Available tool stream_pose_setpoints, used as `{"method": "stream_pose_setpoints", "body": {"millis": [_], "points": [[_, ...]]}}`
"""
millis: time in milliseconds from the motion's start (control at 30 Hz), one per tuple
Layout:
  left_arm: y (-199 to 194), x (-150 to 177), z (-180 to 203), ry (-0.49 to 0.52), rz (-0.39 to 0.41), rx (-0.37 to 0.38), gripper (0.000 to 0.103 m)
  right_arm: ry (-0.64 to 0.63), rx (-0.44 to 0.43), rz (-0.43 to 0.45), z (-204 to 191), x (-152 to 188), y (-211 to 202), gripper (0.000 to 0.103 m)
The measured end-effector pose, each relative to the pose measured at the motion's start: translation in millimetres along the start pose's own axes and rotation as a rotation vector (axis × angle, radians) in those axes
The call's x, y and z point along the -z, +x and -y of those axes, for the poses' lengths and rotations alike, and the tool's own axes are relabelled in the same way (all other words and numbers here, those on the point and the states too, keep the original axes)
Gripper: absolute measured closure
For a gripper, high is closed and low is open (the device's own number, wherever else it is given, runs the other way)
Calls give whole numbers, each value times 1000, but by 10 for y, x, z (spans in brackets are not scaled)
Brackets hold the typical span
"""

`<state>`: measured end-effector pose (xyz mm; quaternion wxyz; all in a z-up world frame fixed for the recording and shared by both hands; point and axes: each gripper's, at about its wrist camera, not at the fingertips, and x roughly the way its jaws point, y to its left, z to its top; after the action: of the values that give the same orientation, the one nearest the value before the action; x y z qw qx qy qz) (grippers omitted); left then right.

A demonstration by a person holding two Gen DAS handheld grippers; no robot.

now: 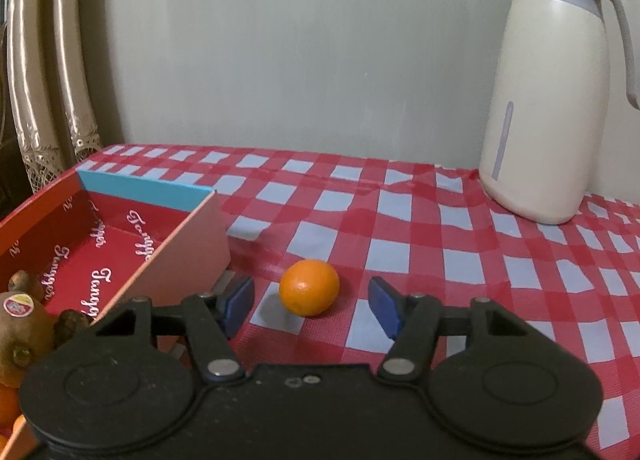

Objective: Organize fruits
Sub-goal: 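Move the right gripper to the small tangerine and close on it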

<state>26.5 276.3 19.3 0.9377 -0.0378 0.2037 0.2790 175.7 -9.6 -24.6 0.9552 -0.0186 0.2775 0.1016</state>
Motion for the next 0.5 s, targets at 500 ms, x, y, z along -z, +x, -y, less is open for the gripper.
{"method": "stream_pose_setpoints", "body": {"millis": [500], "points": [[-5, 2, 30, 9, -5, 5, 30, -5, 5, -34, 9, -5, 63, 71]]}}
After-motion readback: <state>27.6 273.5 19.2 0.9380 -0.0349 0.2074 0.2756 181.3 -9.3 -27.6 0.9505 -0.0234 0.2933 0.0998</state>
